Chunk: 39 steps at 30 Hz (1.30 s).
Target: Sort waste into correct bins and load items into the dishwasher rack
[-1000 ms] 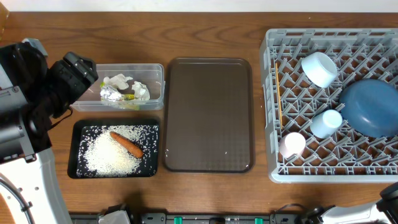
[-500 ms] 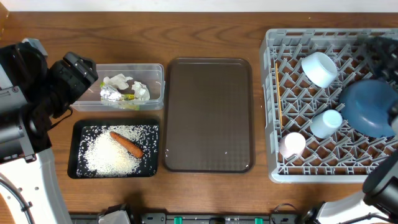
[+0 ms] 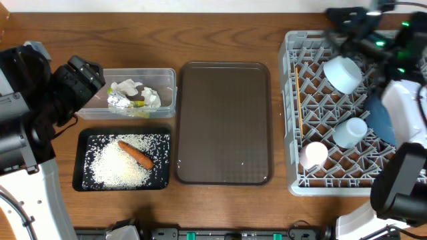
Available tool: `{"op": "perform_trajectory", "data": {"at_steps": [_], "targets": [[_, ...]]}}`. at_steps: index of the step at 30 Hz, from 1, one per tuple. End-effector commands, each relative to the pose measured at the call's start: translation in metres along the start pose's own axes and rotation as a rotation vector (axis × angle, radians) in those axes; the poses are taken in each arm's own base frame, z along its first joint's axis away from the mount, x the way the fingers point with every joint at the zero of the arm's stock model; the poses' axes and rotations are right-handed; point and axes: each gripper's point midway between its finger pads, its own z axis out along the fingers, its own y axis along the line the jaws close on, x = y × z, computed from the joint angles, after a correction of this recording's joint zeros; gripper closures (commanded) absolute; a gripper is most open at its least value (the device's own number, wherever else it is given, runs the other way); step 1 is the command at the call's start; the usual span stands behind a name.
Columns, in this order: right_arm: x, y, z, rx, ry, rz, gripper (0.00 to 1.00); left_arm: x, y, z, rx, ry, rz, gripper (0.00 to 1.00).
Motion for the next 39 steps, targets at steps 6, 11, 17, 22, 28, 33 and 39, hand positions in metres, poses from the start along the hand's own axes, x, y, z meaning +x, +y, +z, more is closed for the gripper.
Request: {"op": "perform_trajectory", "data": {"at_steps": [6,11,17,22,28,33,39], "targets": [[0.026,-0.034,0.047,0.524,0.03,-0.595,0.01,-0.002,0.001,-0.002,-0.008,-0.01,0.012,0.18],[0.046,-0.02,0.039,0.714,0.164,-0.766,0.01,-0.002,0.001,-0.002,-0.008,-0.009,0.012,0.18],[0.059,0.042,0.01,0.72,0.179,-0.859,0.01,-0.002,0.001,-0.002,-0.008,-0.01,0.012,0.18],[0.065,0.089,-0.028,0.695,0.113,-0.893,0.01,-0.002,0.001,-0.002,-0.008,-0.01,0.012,0.18],[0.075,0.124,-0.061,0.671,0.058,-0.92,0.01,-0.002,0.001,-0.002,-0.008,-0.01,0.012,0.18],[0.079,0.133,-0.071,0.663,0.042,-0.929,0.01,-0.002,0.001,-0.002,-0.008,-0.01,0.012,0.18],[0.079,0.132,-0.071,0.665,0.046,-0.927,0.01,-0.002,0.001,-0.002,-0.008,-0.01,0.012,0.18]]}}
